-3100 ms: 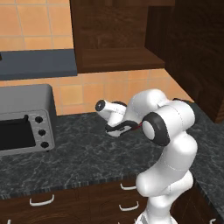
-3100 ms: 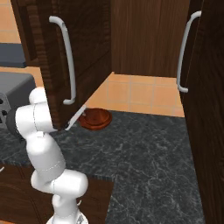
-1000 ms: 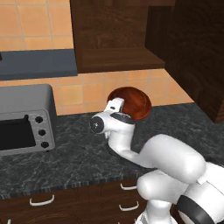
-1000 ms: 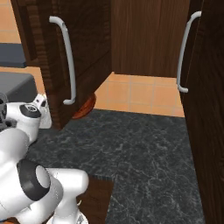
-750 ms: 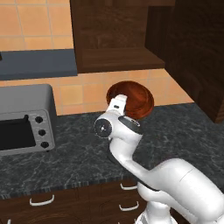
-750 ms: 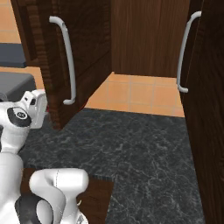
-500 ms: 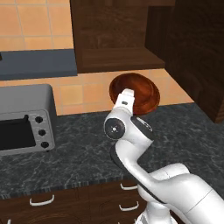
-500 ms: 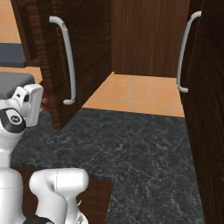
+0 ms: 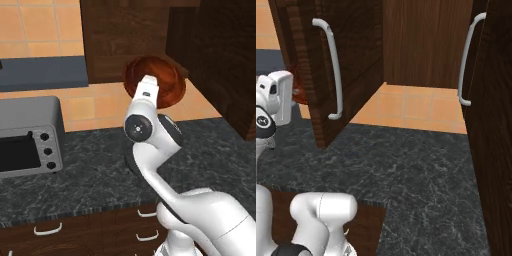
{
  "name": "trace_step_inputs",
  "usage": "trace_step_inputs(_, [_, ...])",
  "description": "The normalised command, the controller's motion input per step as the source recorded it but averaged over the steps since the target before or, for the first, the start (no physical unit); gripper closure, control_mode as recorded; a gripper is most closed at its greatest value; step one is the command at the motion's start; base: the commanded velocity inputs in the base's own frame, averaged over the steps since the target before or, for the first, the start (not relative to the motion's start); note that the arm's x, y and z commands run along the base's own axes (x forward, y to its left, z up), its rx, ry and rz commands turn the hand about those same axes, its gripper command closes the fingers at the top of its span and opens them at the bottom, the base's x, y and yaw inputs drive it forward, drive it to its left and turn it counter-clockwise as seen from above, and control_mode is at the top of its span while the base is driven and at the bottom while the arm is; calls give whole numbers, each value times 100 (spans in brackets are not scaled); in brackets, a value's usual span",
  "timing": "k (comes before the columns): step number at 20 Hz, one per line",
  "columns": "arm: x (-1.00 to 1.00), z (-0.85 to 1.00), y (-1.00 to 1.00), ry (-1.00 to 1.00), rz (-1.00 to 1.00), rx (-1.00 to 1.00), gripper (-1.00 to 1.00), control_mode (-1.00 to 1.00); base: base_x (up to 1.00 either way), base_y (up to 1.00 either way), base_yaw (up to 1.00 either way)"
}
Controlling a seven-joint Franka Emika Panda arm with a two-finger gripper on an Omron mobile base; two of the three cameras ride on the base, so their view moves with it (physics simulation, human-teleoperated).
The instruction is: Pick up the bowls on the counter and stack them on top of one another in the open cabinet. Place the smaller bowl on top of the larger bowl.
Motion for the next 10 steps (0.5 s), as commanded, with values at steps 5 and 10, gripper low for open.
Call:
trace_step_inputs(5, [100,90,13,9,0,0,100,-100,0,0,0])
trace_step_inputs(10, [100,31,1,20,0,0,100,-100,0,0,0])
